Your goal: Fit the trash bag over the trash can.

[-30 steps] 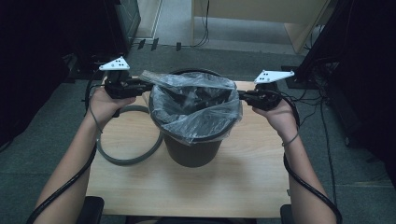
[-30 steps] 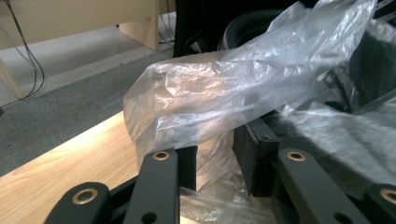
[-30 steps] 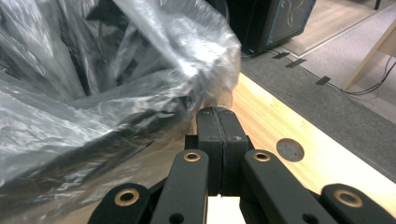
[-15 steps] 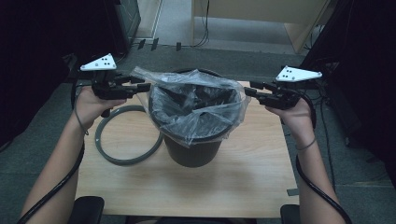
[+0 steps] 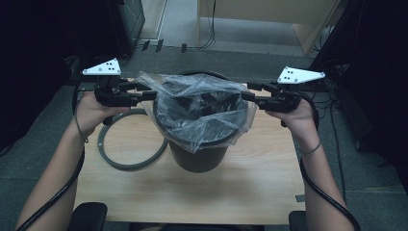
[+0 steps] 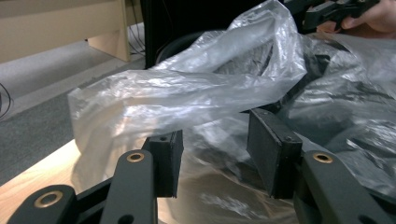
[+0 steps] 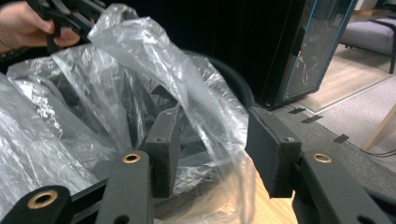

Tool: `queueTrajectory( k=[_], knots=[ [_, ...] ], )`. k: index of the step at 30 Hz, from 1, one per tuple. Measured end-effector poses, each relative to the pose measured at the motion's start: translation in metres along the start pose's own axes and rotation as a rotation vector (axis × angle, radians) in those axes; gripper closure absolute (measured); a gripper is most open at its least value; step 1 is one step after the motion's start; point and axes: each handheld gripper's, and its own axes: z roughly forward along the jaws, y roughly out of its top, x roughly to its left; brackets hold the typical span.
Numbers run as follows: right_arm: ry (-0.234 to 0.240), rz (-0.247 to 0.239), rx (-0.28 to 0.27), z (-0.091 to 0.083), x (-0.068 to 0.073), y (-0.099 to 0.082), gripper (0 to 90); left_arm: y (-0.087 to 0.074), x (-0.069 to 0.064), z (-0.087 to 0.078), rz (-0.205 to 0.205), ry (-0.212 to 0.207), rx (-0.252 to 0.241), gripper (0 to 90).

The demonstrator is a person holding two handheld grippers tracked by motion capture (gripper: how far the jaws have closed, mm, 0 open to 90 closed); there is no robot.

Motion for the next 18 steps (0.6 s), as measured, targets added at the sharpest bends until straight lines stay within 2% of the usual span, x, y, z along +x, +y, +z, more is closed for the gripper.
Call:
queueTrajectory(
  k=[2, 7, 12, 13, 15, 18],
  knots=[
    [-0.002, -0.006, 0.007, 0.000, 0.001, -0.001, 55.3, -0.004, -0.005, -0.006, -0.004, 0.000, -0.010, 54.5],
    [-0.017, 0.002, 0.014, -0.007, 0.000, -0.006, 55.6, -0.014, -0.015, -0.023, 0.036, 0.035, -0.021, 52.7],
    [-0.023, 0.003, 0.020, -0.012, -0.001, -0.006, 55.5, -0.007, -0.010, -0.045, 0.063, 0.098, -0.068, 51.1],
    [-0.019, 0.004, 0.020, -0.011, -0.002, -0.006, 55.3, -0.004, -0.006, -0.046, 0.084, 0.131, -0.081, 50.1],
    [-0.012, 0.008, 0.019, -0.009, -0.002, -0.005, 54.3, -0.001, -0.002, -0.042, 0.122, 0.166, -0.100, 44.8],
    [0.020, 0.015, 0.005, -0.001, -0.003, -0.002, 51.3, 0.003, 0.004, -0.025, 0.146, 0.161, -0.069, 42.7]
  ],
)
